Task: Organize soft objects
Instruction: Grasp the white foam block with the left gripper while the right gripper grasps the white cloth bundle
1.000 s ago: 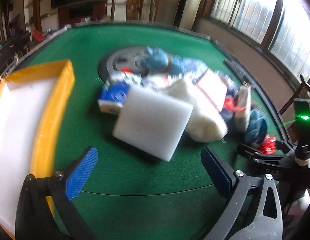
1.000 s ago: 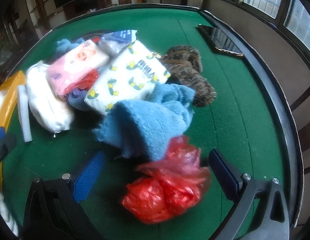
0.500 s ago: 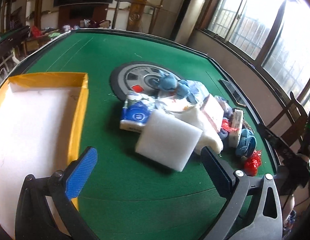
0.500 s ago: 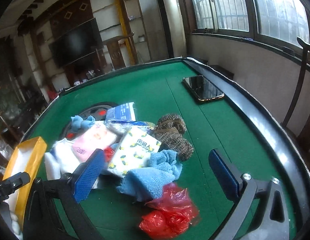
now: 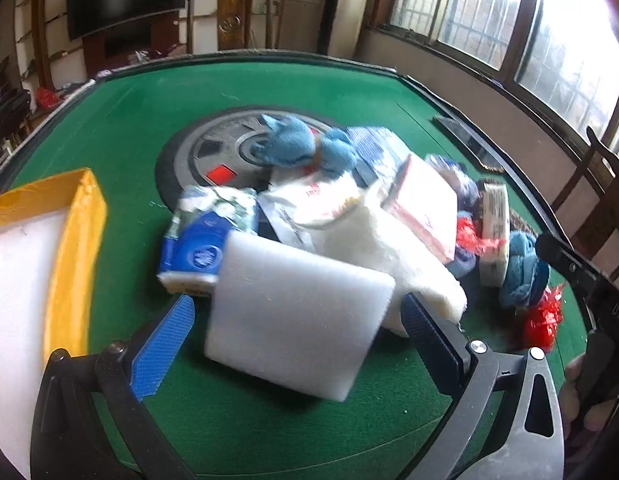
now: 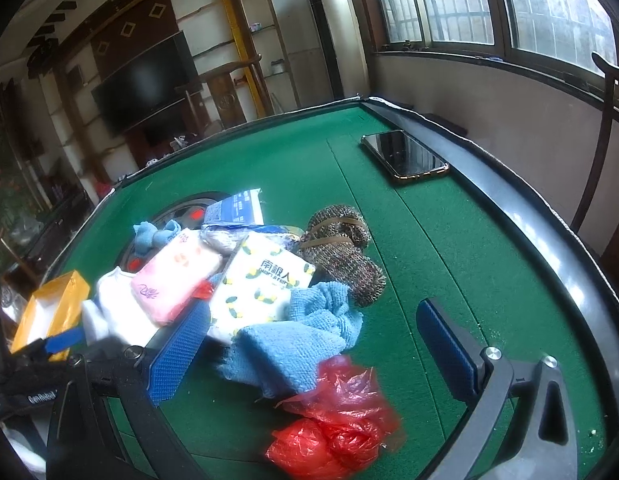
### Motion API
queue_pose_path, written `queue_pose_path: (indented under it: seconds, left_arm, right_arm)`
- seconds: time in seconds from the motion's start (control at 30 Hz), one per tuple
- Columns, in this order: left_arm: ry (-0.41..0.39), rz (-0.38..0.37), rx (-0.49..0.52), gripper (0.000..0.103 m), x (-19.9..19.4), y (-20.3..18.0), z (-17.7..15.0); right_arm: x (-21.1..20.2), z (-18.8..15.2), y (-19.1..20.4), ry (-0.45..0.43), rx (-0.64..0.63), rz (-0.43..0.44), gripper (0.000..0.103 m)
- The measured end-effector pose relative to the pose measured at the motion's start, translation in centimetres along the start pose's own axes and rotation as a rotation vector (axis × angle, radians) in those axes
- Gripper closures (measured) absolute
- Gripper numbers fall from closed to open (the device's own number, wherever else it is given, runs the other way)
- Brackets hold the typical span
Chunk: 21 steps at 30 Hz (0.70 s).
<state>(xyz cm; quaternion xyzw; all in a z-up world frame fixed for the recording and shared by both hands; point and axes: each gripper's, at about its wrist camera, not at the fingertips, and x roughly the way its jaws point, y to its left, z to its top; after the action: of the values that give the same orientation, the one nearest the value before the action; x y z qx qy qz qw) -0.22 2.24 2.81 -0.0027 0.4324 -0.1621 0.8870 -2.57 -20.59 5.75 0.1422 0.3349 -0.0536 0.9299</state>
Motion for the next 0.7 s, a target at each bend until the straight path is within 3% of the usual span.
queue_pose_path:
  seconds: [0.1,0.17,0.2,0.33,0.7]
  left_arm:
    - [0.048,0.019,0.011,0.001,1.0,-0.5,-0.5]
    - [0.043,0.036,0.013,0.021,0.7,-0.4,-0.6]
    - [0.044,0.026,0.005,0.023,0.5,-0.2,-0.7]
    - [0.01,-0.072,-0.079,0.024,-1.4,1.3,-0.6]
    - [-0.114,-0.096,-0.165,0.024,-9.6,5.2,-1.7]
  right_arm:
    - [0.2,0.0,-0.5,0.009,0.02,0.003,0.002]
    - [0.2,0.0,-0.7,0.013,0.029,0.003,0.002]
    - [0.2,0.0,-0.7,0.013,0.03,0.001,0.002]
    - [0.2,0.0,-0.4,0.013,0.017,-0.007,0.002]
    - [-0.1,0.0,0.3,0.011,-0.014,-0.012,0.002]
